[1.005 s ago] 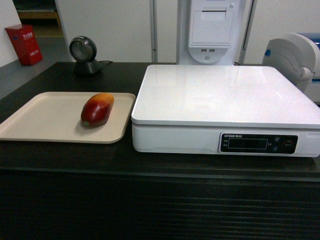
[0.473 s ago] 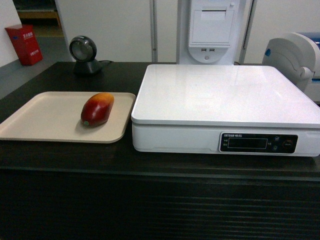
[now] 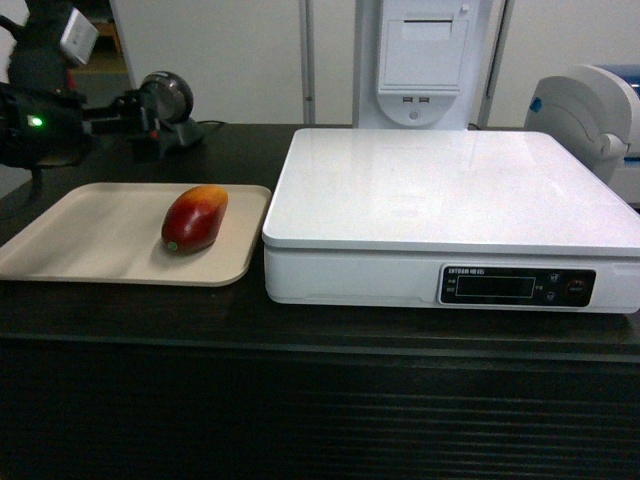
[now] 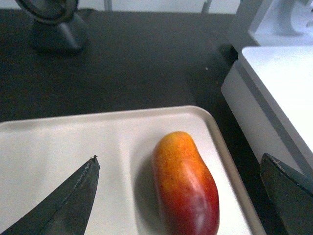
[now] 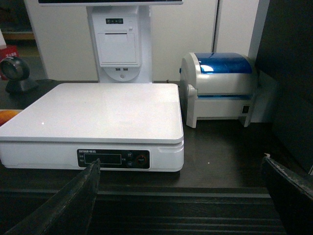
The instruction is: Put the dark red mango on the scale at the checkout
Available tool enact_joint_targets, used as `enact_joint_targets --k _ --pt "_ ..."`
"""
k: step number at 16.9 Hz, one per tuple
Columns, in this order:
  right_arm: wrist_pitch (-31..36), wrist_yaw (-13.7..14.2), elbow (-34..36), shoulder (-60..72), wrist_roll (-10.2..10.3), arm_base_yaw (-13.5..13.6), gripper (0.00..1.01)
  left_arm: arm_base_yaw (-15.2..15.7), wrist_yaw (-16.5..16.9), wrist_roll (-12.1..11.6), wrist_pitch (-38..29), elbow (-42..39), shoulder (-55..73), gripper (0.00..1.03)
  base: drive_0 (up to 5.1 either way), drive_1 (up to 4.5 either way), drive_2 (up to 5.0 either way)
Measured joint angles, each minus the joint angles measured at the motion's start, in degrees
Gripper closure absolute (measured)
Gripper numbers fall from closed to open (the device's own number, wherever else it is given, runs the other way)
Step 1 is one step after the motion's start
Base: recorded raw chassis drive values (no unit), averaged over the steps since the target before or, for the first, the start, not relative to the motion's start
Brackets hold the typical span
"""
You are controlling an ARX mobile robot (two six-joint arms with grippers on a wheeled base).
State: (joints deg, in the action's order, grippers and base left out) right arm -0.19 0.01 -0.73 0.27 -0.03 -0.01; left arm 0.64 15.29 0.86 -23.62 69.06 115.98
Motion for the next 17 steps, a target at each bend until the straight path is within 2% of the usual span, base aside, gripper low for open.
enact_joint_targets --k 2,5,17 --pt "0.0 0.0 0.0 0.0 0.0 0.0 0.03 -3.5 -0.9 0.0 6.1 7.4 7.7 0.05 0.0 0.00 0.0" --pt "0.0 0.0 0.0 0.0 0.0 0.0 0.03 -4.7 -0.9 0.0 9.2 12.9 9.8 0.05 0.0 0.00 0.0" --pt "0.0 0.0 0.0 0.0 0.0 0.0 0.03 -5.3 -3.0 -1.2 16.3 19.4 14.6 0.05 0.0 0.00 0.0"
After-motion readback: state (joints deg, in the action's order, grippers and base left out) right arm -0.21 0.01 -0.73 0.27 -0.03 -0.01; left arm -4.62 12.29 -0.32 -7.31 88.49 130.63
